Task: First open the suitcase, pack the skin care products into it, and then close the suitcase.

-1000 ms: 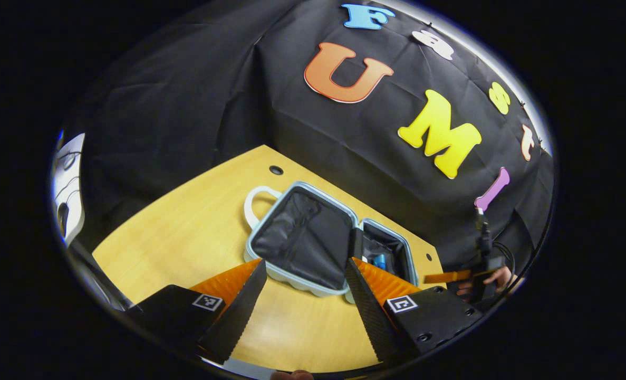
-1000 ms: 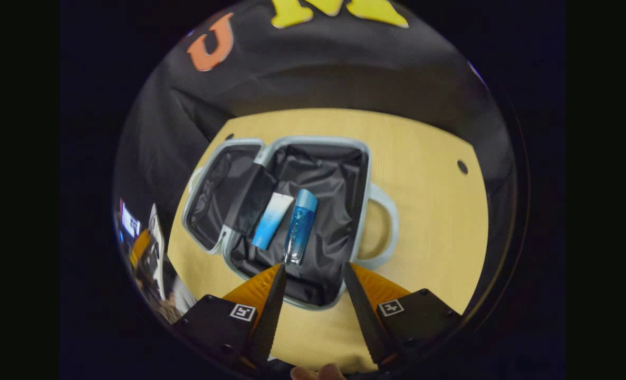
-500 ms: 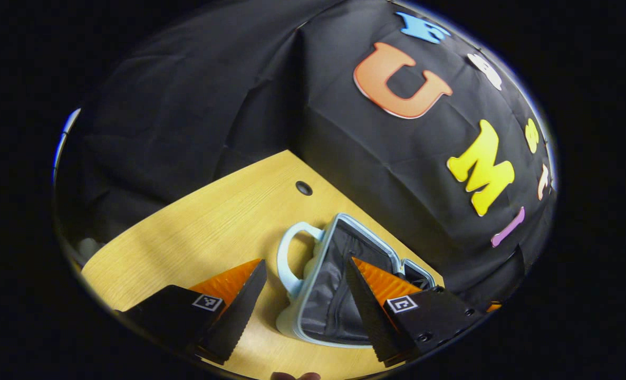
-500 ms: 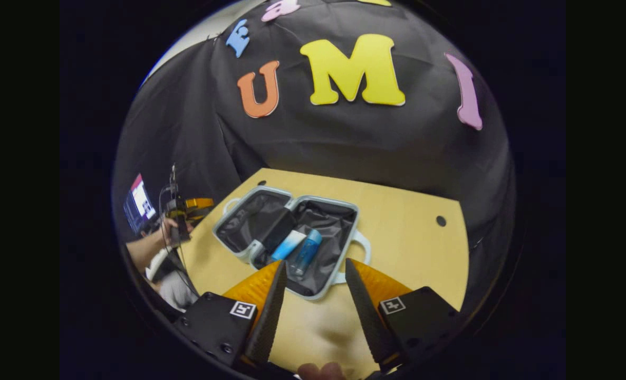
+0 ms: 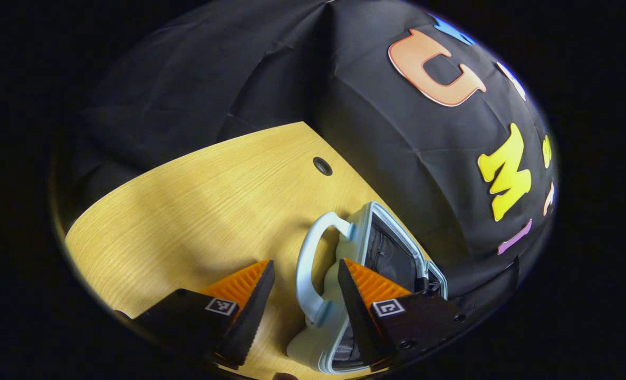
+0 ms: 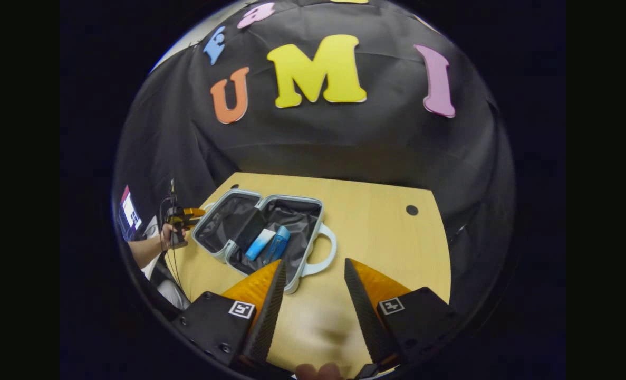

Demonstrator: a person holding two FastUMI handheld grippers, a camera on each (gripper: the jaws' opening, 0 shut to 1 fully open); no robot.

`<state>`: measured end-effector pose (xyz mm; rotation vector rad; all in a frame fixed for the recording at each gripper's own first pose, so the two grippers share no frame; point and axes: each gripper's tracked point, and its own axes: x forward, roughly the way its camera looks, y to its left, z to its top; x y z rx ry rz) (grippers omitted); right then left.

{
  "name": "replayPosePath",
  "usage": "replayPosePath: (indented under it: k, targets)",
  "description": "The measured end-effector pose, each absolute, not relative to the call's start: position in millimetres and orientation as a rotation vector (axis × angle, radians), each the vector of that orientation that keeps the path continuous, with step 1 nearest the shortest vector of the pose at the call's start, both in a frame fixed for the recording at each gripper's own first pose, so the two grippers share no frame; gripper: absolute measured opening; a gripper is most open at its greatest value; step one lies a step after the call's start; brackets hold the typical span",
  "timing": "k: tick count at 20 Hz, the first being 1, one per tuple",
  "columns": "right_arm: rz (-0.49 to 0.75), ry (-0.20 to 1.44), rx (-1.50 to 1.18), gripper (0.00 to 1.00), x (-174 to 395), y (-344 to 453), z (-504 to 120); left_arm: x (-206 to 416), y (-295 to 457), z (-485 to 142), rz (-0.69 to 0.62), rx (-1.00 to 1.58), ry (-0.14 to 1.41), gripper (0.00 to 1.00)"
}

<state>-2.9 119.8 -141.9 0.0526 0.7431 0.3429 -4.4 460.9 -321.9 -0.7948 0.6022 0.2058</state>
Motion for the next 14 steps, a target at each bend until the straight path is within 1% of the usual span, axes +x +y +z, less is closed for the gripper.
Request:
replayPosePath:
  k: [1, 2, 3, 6, 7, 10, 12, 14]
  targets:
    - [0.327, 0.748, 0.072, 0.68, -4, 115, -142, -2, 462, -323, 0.215, -0.799, 0.609, 0.74]
    - [0.316, 0.747, 0.086, 0.68, -3, 112, -141, 1, 463, -327, 0.229, -0.792, 0.619, 0.63]
    - [0.305, 0.74, 0.091, 0.68, -4, 108, -140, 2, 466, -329, 0.242, -0.787, 0.626, 0.58]
    - [0.29, 0.728, 0.109, 0.67, -4, 100, -136, 8, 472, -324, 0.298, -0.769, 0.624, 0.28]
    - [0.287, 0.73, 0.116, 0.67, -7, 98, -137, 6, 470, -318, 0.299, -0.764, 0.632, 0.22]
    - [0.291, 0.71, 0.147, 0.67, -12, 94, -134, 5, 465, -300, 0.289, -0.664, 0.629, 0.16]
    - [0.27, 0.675, 0.139, 0.68, -12, 87, -131, 9, 464, -266, 0.301, -0.609, 0.573, 0.13]
    - [0.264, 0.622, 0.116, 0.67, -14, 80, -123, 12, 451, -223, 0.286, -0.555, 0.516, 0.12]
